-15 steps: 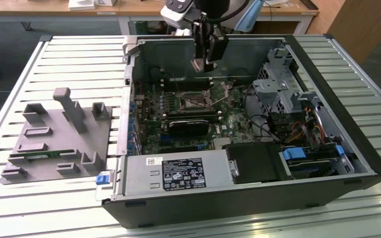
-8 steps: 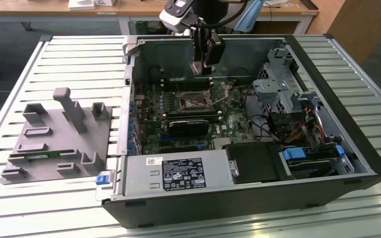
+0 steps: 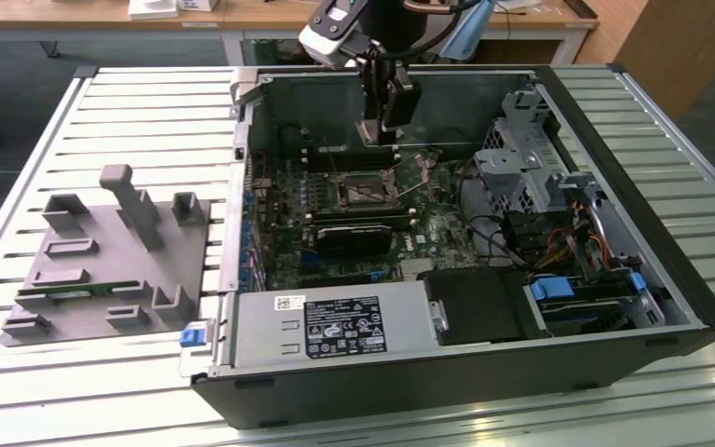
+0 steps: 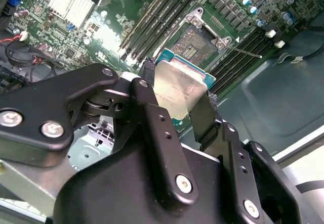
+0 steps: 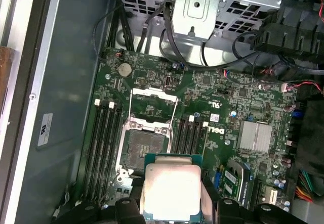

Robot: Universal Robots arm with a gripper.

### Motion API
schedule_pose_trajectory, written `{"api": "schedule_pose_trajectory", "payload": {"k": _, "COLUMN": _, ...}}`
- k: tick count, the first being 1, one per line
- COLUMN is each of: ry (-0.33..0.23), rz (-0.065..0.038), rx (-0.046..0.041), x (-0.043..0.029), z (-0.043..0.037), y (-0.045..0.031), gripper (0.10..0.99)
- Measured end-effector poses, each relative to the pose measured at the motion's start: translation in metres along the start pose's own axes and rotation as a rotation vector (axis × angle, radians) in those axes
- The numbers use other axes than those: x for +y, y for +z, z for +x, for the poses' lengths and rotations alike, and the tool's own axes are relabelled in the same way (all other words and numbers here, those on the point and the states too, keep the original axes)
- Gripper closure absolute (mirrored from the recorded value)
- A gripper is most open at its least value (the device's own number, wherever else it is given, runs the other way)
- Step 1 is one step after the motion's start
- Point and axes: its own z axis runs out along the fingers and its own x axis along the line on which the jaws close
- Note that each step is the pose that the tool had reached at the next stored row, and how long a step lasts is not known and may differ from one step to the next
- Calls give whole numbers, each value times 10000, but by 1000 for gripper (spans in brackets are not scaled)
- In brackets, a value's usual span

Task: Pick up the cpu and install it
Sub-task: 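Place the cpu into insertion slot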

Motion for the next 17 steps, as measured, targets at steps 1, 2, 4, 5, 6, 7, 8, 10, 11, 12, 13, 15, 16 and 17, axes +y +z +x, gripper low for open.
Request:
{"api": "schedule_pose_trajectory", "payload": {"k": 1, "ry": 3, "rz": 0, "rx": 0, "x": 0, "z": 0, "y": 7, "gripper": 557}}
{"api": "schedule_pose_trajectory", "payload": {"k": 2, "ry": 7, "rz": 0, "rx": 0, "x": 0, "z": 0, "y": 14, "gripper": 557}}
{"api": "schedule_pose_trajectory", "payload": {"k": 4, "ry": 16, "rz": 0, "rx": 0, "x": 0, "z": 1, "y": 28, "gripper": 557}}
{"api": "schedule_pose_trajectory", "payload": {"k": 5, "ry": 22, "rz": 0, "rx": 0, "x": 0, "z": 1, "y": 36, "gripper": 557}}
{"api": "schedule_pose_trajectory", "payload": {"k": 6, "ry": 27, "rz": 0, "rx": 0, "x": -1, "z": 1, "y": 43, "gripper": 557}}
{"api": "schedule_pose_trajectory", "payload": {"k": 7, "ry": 32, "rz": 0, "rx": 0, "x": -1, "z": 1, "y": 51, "gripper": 557}}
{"api": "schedule_pose_trajectory", "payload": {"k": 8, "ry": 38, "rz": 1, "rx": -1, "x": -1, "z": 1, "y": 58, "gripper": 557}}
{"api": "schedule_pose_trajectory", "payload": {"k": 10, "ry": 48, "rz": 0, "rx": 0, "x": -1, "z": 2, "y": 71, "gripper": 557}}
{"api": "schedule_pose_trajectory", "payload": {"k": 11, "ry": 52, "rz": 1, "rx": -1, "x": -1, "z": 2, "y": 77, "gripper": 557}}
{"api": "schedule_pose_trajectory", "payload": {"k": 12, "ry": 54, "rz": 1, "rx": -1, "x": -1, "z": 2, "y": 82, "gripper": 557}}
{"api": "schedule_pose_trajectory", "payload": {"k": 13, "ry": 56, "rz": 1, "rx": -1, "x": -1, "z": 2, "y": 87, "gripper": 557}}
{"api": "schedule_pose_trajectory", "payload": {"k": 15, "ry": 59, "rz": 1, "rx": -1, "x": -2, "z": 2, "y": 97, "gripper": 557}}
{"api": "schedule_pose_trajectory", "payload": {"k": 16, "ry": 61, "rz": 1, "rx": -1, "x": -2, "z": 2, "y": 101, "gripper": 557}}
{"api": "schedule_pose_trajectory", "payload": {"k": 17, "ry": 62, "rz": 2, "rx": -1, "x": -2, "z": 2, "y": 105, "gripper": 557}}
